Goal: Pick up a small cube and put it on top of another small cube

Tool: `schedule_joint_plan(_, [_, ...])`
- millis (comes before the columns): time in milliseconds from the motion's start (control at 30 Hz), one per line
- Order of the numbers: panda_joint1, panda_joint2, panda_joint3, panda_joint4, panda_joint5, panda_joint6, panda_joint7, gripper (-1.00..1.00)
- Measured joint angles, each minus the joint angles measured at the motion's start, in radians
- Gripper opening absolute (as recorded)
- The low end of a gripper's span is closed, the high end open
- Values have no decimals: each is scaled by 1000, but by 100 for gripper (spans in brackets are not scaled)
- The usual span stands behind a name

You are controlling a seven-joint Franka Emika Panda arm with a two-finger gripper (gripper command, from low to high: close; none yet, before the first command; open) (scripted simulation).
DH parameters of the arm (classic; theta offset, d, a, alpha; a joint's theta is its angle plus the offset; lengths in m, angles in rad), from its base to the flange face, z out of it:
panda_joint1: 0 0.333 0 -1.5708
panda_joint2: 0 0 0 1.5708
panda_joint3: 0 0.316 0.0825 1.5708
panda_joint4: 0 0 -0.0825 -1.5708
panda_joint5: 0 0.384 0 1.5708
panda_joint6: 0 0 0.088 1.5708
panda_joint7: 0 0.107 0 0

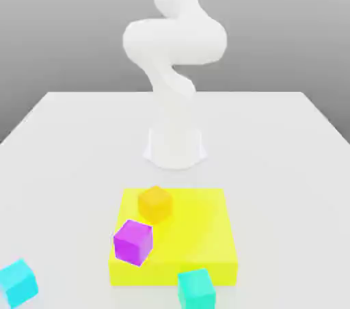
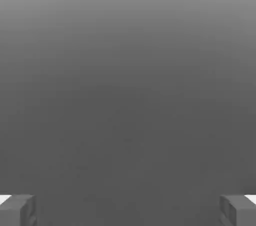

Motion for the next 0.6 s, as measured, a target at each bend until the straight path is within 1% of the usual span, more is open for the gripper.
schedule_joint_plan(600, [58, 659, -8, -97, 21, 257, -128, 0])
